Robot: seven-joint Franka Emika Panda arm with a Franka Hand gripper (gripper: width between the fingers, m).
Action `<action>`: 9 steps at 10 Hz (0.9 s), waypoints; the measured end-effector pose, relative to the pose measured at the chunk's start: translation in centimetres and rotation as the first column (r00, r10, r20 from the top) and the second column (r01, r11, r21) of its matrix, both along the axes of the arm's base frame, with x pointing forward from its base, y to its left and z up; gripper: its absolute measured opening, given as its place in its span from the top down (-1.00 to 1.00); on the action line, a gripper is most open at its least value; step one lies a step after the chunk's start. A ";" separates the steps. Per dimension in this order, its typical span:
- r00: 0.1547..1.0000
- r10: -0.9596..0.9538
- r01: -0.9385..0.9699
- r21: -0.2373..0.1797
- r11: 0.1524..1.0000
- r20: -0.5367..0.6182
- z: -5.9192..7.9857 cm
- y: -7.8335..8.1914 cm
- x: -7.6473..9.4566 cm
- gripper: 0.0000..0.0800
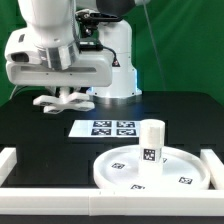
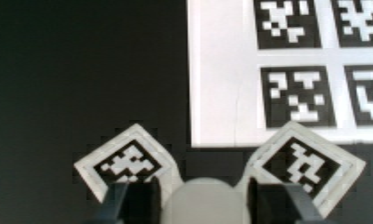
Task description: Assemble round table
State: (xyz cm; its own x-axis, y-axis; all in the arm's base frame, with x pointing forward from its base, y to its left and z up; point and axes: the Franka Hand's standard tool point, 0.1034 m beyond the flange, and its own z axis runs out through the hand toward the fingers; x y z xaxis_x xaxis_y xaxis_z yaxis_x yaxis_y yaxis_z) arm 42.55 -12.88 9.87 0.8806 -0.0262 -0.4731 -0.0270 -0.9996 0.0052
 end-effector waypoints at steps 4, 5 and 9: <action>0.928 0.070 -0.091 0.040 0.995 0.365 1.3 -1.5 6.7 0.44; 0.917 0.067 -0.086 0.030 0.996 0.393 1.2 -1.6 6.2 0.44; 0.896 0.082 -0.092 0.001 0.996 0.437 0.4 -1.5 7.5 0.44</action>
Offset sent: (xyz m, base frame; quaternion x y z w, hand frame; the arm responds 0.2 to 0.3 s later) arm 0.0313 0.0017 -0.0046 0.0753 0.2853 -0.0871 0.9515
